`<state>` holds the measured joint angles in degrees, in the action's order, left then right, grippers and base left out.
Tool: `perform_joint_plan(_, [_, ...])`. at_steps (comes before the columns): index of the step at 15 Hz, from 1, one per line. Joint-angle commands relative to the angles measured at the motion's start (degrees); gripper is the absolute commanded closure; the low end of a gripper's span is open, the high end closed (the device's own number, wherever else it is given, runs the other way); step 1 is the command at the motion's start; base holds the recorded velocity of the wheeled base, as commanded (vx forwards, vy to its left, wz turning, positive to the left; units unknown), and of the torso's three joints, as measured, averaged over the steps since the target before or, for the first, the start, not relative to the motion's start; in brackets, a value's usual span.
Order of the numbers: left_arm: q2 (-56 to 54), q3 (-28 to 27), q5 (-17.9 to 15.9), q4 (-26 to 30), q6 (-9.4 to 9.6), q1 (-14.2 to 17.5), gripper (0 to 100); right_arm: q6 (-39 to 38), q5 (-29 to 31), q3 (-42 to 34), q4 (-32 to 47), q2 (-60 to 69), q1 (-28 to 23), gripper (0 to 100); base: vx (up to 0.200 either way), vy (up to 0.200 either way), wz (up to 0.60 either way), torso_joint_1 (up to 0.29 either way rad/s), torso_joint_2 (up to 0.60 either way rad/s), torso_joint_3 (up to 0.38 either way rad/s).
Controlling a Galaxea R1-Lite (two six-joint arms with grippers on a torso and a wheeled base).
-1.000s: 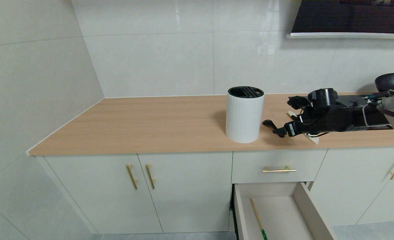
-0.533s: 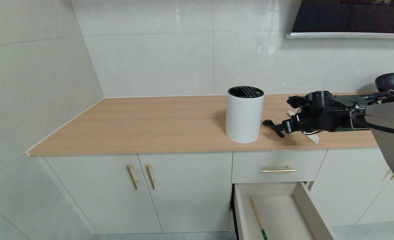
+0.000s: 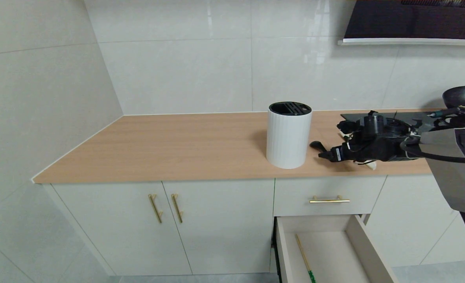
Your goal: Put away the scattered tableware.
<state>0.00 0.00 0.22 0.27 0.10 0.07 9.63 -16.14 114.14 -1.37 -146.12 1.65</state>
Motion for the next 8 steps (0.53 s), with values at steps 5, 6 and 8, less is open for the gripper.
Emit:
perform_joint_plan(5, [0.0,0.0,0.0,0.0,-0.01,0.0,0,-0.7,0.2,0.5,-0.1,-2.2,0.9,0,0.0,0.0,0.0,0.0,0.0,0.0])
perform_joint_plan(6, [0.0,0.0,0.0,0.0,-0.01,0.0,0,-0.6,0.2,0.5,-0.3,-2.9,0.9,0,0.0,0.0,0.0,0.0,0.0,0.0])
perform_joint_plan(8, [0.0,0.0,0.0,0.0,0.08,0.0,0,-0.6,0.2,0.5,-0.3,-3.3,1.0,0,0.0,0.0,0.0,0.0,0.0,0.0])
